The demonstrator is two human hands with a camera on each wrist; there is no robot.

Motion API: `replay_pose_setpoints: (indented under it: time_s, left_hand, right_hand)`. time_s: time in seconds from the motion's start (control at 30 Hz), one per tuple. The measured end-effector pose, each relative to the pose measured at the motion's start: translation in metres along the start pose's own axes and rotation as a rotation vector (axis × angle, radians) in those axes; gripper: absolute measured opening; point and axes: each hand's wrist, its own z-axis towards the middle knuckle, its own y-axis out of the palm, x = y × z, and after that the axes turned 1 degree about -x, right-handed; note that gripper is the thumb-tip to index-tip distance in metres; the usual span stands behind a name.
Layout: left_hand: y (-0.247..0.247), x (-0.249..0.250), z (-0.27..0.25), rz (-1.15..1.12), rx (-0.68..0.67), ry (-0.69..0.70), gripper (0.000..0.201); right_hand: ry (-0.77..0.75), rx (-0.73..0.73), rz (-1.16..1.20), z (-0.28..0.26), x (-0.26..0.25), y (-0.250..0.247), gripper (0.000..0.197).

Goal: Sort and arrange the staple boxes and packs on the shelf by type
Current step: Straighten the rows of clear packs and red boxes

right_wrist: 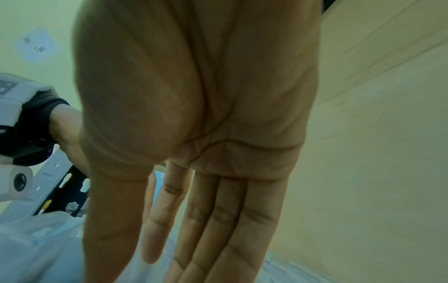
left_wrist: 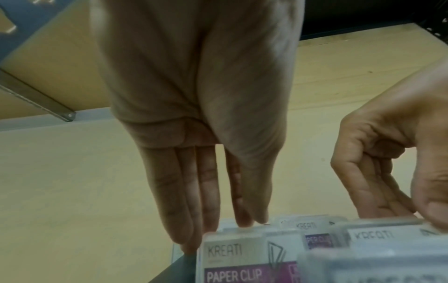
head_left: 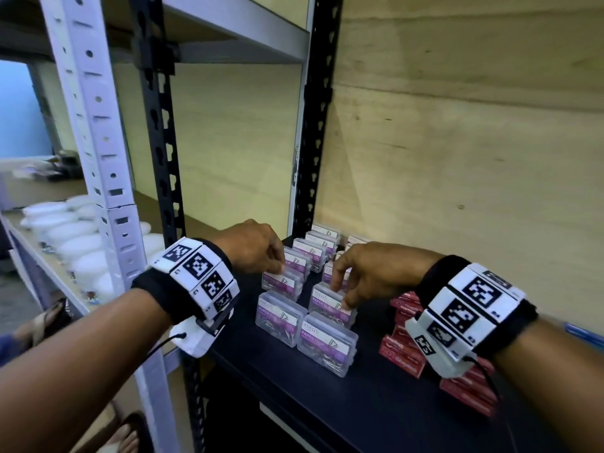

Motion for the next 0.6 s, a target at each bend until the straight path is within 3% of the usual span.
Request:
replay_pose_setpoints:
  time_s: [0.6]
  left_hand:
    - [-0.005, 0.033, -0.017, 0.058, -0.107, -0.042, 0.009]
  right_hand:
    - [-0.036, -0.099, 0.129, -0.035, 0.0, 0.007, 0.026]
